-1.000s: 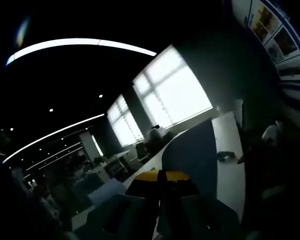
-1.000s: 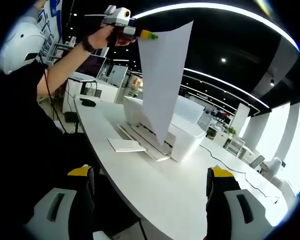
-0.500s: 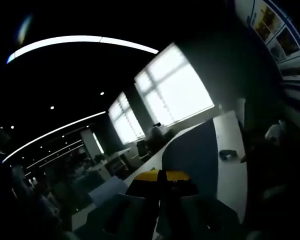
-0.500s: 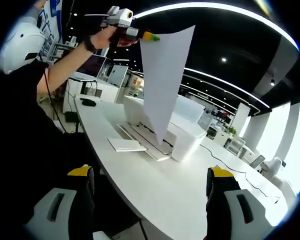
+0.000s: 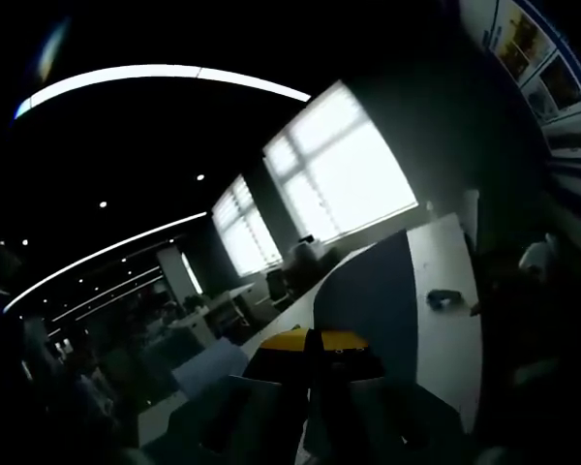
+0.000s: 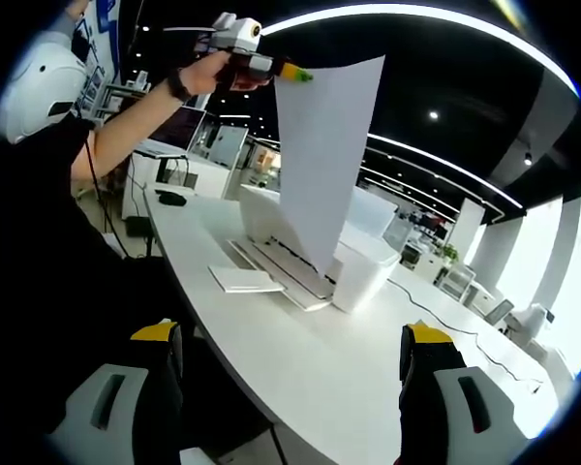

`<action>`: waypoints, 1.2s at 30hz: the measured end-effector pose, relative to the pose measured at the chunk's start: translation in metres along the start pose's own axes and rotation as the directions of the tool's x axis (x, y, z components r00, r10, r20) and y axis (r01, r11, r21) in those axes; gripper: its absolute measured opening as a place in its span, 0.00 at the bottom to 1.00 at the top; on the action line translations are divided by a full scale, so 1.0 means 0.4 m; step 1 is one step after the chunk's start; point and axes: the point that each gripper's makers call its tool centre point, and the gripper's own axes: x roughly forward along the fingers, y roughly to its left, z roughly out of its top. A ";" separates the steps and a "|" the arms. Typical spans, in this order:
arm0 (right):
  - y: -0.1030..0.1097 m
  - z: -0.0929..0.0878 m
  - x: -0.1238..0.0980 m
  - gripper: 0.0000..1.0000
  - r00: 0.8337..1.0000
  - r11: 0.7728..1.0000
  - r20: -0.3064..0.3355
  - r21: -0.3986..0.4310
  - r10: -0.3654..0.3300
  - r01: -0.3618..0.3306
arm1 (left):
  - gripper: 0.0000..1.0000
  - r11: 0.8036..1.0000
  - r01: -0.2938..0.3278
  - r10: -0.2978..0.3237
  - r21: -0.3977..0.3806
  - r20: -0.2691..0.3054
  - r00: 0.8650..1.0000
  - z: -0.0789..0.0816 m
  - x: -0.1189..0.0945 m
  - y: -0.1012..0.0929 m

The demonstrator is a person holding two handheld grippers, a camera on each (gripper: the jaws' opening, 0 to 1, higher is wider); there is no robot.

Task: Remove the paper from the printer output slot and place it on top of the printer

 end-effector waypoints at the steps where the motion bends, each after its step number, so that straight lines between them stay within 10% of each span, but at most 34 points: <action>1: 0.000 -0.001 0.000 0.88 1.000 1.000 -0.001 0.000 0.000 0.000 | 0.06 1.000 0.001 -0.001 -0.002 -0.001 1.000 -0.001 0.001 0.000; 36: 0.000 0.004 0.002 0.88 1.000 1.000 0.001 -0.002 0.001 -0.001 | 0.06 0.999 0.014 -0.014 -0.049 -0.011 1.000 -0.017 0.029 0.023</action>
